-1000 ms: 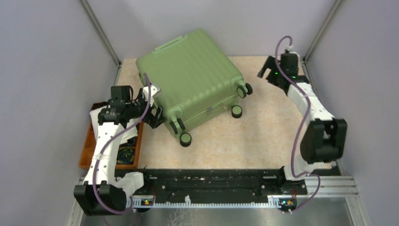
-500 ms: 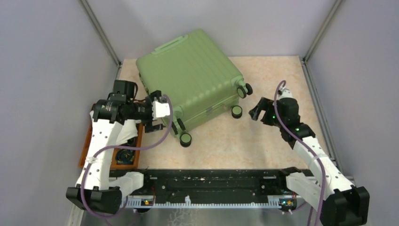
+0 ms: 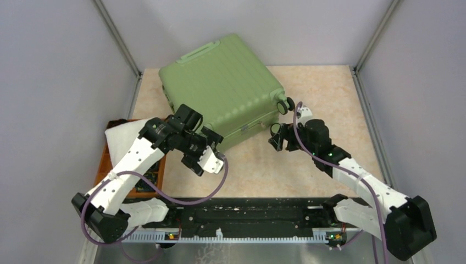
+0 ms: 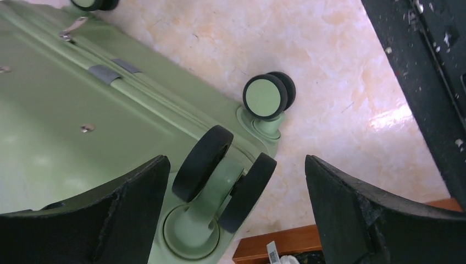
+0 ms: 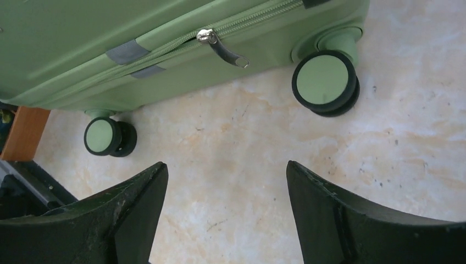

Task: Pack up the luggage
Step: Zip the luggage at the center of the board.

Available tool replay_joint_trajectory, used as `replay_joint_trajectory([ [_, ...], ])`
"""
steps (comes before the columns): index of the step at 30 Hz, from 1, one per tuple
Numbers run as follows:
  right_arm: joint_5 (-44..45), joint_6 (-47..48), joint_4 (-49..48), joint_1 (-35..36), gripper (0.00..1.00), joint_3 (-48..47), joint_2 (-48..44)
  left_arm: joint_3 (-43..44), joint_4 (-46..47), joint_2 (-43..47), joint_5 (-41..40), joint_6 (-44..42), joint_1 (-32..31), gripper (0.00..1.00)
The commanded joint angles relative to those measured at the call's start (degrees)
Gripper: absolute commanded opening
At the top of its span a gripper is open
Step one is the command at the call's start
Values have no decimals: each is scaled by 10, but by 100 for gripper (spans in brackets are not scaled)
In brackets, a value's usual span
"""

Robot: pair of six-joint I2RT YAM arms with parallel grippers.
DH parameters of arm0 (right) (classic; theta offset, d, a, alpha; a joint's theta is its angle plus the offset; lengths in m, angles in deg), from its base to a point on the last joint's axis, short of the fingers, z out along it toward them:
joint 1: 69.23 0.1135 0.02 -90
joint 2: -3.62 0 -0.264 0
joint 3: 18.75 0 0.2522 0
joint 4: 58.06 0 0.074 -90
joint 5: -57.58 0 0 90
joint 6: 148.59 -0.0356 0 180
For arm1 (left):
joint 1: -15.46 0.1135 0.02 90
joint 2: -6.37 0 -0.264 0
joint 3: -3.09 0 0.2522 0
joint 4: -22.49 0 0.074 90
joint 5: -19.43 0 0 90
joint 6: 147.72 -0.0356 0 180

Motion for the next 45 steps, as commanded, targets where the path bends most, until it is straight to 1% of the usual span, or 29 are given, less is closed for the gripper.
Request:
replay_joint_trajectory([
  [1,-22,49,-86,7,78,-31,56,-11,16,-22,-63,-62,-20,99],
  [6,-56,88,-135,7,77,-49,106,-21,21,-30,-109,-100,-25,96],
  [11,-95,102,-160,7,75,-82,167,-51,75,-14,-145,-133,-26,90],
  [12,-94,102,-168,7,74,-85,175,-59,88,-7,-147,-143,-26,86],
  [15,-93,96,-193,7,70,-91,201,-77,139,12,-141,-152,-29,71],
  [20,-88,95,-230,7,65,-99,247,-73,161,30,-124,-165,-35,44],
  [21,-87,99,-233,7,64,-102,255,-71,161,33,-125,-168,-36,42],
  [30,-67,147,-239,7,61,-133,295,-58,156,42,-137,-178,-43,39],
  [32,-65,147,-256,7,60,-136,303,-57,158,42,-134,-176,-44,40],
  [35,-59,135,-308,10,58,-122,310,-59,167,42,-132,-173,-49,40],
  [39,-20,142,-377,32,56,-91,314,-55,175,37,-136,-165,-52,40],
  [45,53,134,-526,72,60,-10,322,-53,181,34,-137,-147,-60,40],
])
